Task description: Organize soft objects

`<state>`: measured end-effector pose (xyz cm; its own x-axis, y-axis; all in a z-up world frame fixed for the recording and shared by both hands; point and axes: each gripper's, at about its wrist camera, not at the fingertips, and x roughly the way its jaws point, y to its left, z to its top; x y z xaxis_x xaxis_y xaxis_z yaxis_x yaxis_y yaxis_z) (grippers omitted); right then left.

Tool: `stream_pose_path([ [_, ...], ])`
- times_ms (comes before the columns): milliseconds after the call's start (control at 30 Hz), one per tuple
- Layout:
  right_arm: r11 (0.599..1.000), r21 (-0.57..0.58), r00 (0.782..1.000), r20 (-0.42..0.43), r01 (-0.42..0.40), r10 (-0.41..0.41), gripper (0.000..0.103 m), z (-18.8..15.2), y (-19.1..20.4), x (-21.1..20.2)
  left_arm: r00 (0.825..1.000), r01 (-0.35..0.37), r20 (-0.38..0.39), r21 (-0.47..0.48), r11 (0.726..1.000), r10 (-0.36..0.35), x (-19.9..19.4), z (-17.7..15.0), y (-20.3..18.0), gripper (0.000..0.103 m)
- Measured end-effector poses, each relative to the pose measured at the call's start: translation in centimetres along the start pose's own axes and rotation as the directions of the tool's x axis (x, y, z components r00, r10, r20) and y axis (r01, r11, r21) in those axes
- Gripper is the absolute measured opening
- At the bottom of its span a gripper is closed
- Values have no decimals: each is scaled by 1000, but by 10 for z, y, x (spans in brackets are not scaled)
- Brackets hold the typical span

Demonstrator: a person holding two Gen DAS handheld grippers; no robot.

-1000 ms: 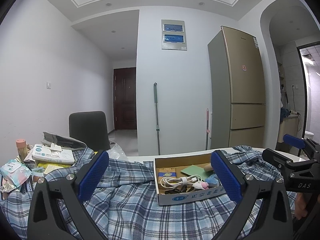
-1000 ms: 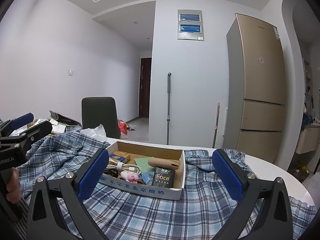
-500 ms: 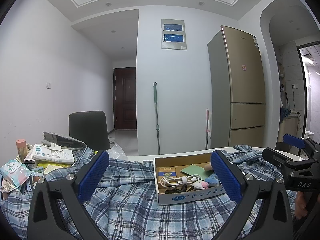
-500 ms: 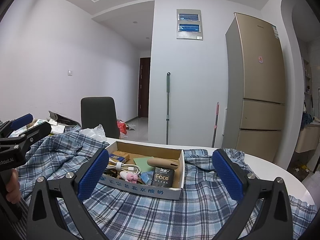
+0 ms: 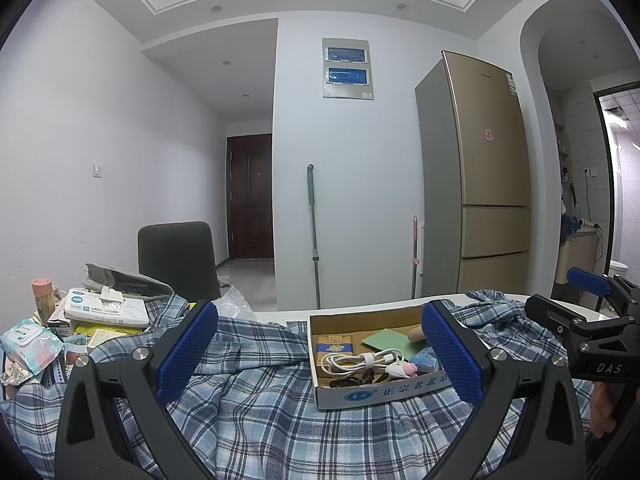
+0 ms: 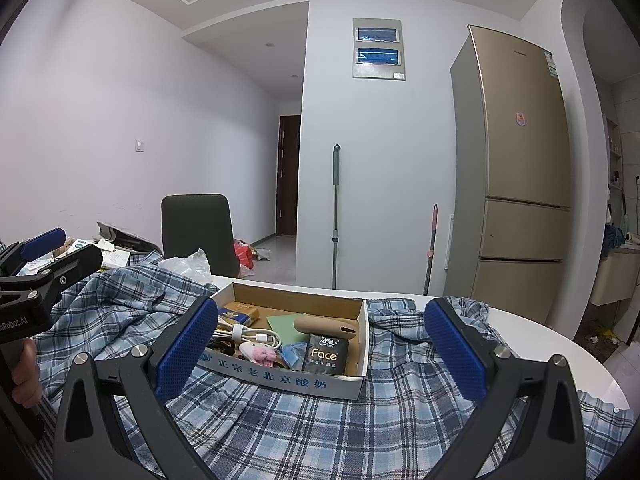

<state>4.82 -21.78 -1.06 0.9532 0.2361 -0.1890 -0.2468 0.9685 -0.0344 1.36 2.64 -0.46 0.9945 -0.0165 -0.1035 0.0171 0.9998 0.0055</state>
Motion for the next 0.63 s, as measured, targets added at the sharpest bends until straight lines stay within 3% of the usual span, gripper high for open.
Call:
stream_pose_path([
  [633,1000,0,1000,6,-1,1,103,0,-1,0,1000,-1,-4,2,1000,1,0,0,0,103],
])
